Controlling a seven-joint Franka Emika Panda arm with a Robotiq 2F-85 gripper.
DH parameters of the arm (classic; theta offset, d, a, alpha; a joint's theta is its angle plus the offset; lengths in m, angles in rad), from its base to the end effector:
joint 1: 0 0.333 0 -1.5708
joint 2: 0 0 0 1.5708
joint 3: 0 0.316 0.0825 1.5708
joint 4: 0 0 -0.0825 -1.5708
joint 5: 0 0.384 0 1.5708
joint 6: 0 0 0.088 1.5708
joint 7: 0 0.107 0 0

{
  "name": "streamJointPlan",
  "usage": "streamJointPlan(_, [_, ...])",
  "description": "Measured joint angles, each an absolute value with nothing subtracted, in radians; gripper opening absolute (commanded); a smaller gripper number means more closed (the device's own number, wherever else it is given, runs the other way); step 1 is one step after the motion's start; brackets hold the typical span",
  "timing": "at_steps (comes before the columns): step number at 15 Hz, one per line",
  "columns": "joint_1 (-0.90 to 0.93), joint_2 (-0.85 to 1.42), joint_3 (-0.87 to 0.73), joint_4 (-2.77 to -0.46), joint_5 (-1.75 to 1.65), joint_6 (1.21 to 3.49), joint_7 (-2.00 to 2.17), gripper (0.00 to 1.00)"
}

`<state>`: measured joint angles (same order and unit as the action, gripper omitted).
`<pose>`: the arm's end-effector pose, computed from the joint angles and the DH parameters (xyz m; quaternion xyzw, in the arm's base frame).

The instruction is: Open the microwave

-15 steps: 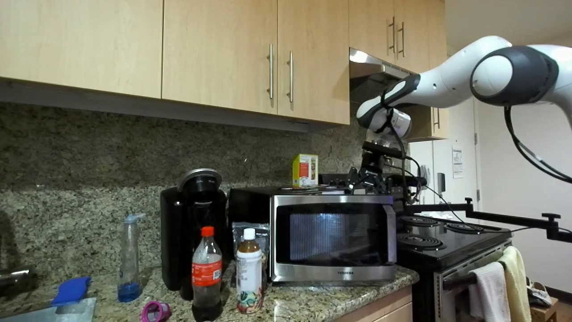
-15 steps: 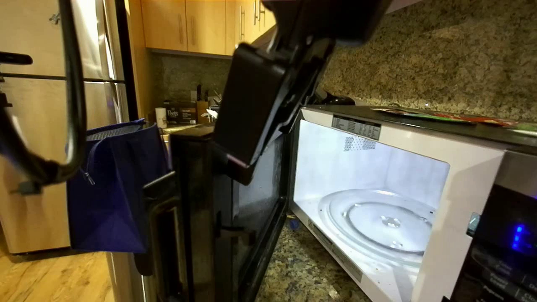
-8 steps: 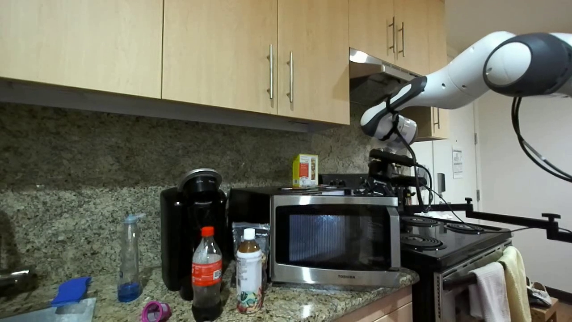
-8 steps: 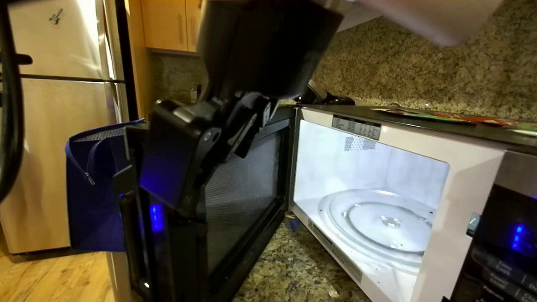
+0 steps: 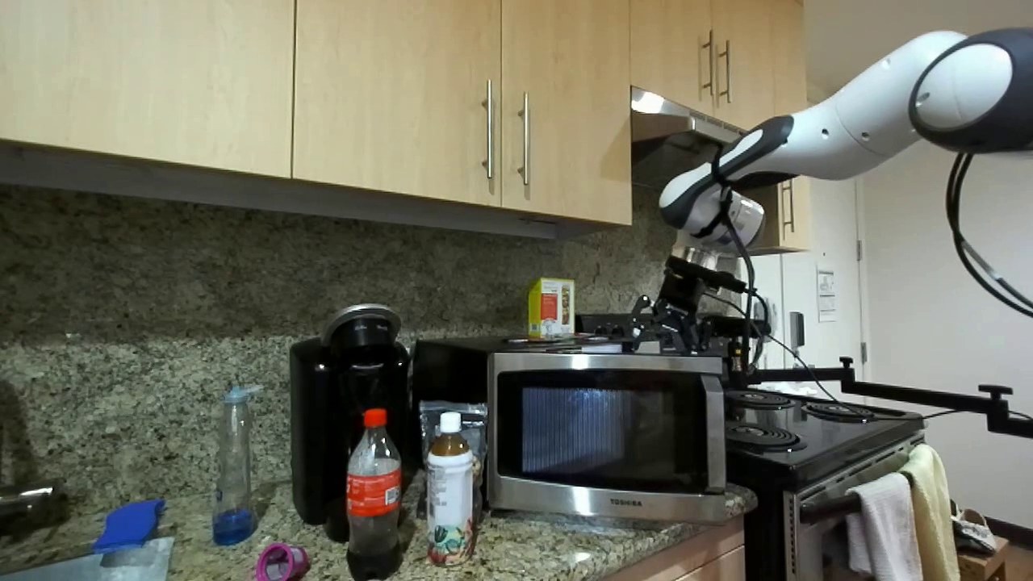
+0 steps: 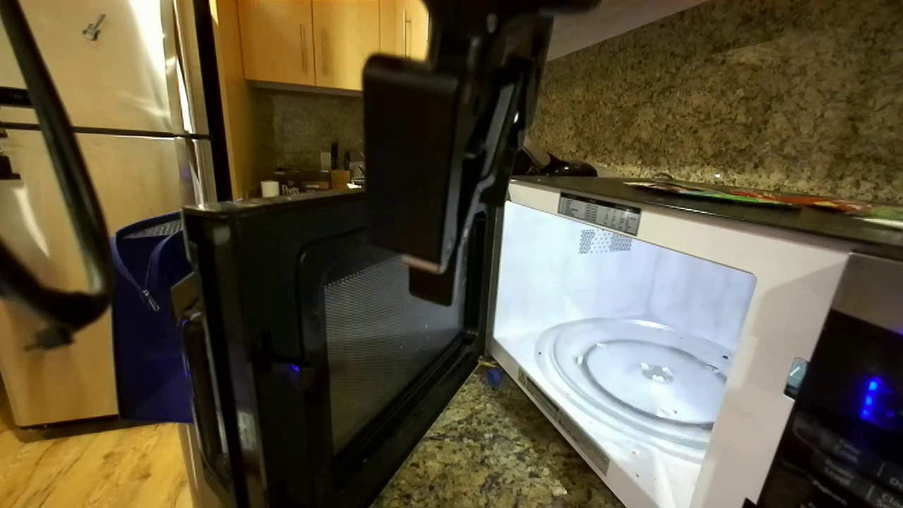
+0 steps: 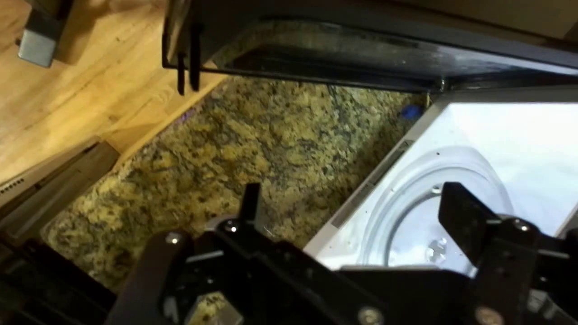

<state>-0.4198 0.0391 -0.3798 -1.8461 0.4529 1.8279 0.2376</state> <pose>0.4241 -0.3816 0.5022 -0.8161 0.5384 -0.0327 0.2075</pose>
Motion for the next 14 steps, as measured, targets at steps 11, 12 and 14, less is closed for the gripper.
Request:
streamJointPlan(11, [-0.399,-0.197,-0.363,-1.825,0.035,1.661,0.219,1.00])
streamJointPlan(12, [-0.399,-0.217,-0.358,-1.824,0.010,1.617,0.198,1.00])
streamJointPlan(14, [-0.398,-0.241,-0.352,-1.824,-0.032,1.537,0.154,1.00])
